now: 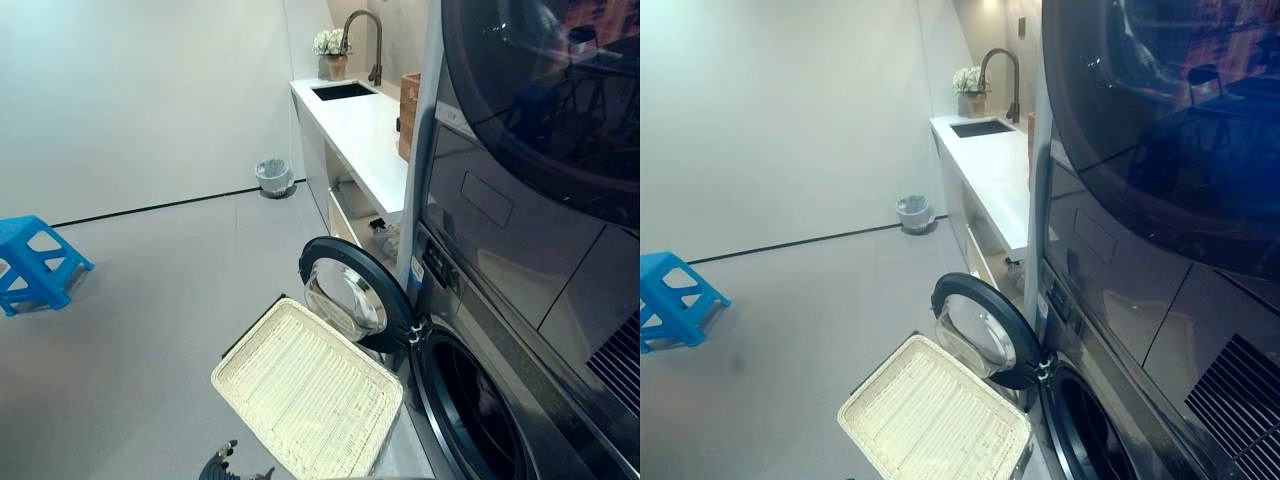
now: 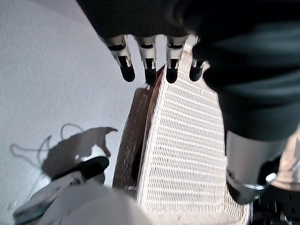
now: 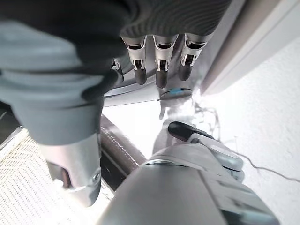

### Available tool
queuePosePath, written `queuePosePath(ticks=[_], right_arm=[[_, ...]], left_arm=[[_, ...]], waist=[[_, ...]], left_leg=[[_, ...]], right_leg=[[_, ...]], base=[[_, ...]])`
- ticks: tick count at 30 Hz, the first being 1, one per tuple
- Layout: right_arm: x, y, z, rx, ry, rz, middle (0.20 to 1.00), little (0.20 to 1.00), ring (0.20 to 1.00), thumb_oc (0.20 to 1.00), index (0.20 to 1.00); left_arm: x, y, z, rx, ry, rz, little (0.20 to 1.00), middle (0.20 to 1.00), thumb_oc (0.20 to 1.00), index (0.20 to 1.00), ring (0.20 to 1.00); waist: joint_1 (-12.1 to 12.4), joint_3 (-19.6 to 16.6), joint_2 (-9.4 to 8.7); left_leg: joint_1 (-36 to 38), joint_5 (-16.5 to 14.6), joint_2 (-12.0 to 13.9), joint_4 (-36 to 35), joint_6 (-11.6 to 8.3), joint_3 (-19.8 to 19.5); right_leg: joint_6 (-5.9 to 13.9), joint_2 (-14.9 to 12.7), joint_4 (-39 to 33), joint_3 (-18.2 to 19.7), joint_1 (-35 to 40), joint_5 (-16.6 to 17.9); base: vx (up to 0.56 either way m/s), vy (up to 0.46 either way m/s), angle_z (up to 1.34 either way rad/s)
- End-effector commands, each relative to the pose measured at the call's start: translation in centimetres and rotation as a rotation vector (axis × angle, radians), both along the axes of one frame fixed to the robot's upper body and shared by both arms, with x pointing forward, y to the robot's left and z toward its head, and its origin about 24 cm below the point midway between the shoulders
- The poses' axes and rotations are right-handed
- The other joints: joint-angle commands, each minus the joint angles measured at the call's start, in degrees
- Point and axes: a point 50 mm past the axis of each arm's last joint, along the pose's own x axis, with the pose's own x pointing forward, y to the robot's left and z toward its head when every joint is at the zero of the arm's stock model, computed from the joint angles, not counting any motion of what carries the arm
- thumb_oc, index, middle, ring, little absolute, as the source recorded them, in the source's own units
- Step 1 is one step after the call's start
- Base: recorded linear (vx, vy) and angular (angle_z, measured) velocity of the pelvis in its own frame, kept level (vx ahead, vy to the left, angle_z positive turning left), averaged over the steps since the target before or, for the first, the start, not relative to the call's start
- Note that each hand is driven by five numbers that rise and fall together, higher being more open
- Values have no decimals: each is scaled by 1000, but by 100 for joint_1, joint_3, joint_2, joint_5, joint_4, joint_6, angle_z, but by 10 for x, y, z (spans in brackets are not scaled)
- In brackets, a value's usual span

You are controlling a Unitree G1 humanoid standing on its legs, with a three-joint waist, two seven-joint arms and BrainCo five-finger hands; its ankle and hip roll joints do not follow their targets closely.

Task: Put the clothes into the washing machine.

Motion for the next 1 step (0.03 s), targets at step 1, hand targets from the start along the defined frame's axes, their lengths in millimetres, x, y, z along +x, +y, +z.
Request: queuePosePath(ticks=[1], right_arm=[[15, 10, -1, 25, -7, -5, 1000, 1000, 1000, 1000, 1000]], left_arm=[[26, 10, 7, -3, -41, 14, 1000, 1000, 1000, 1000, 1000]], waist=[[110, 216, -285]], left_leg=[[329, -488, -86, 35, -82, 441]], right_leg=[[480, -412, -44, 211, -220, 321]], base=[[0, 0, 0]])
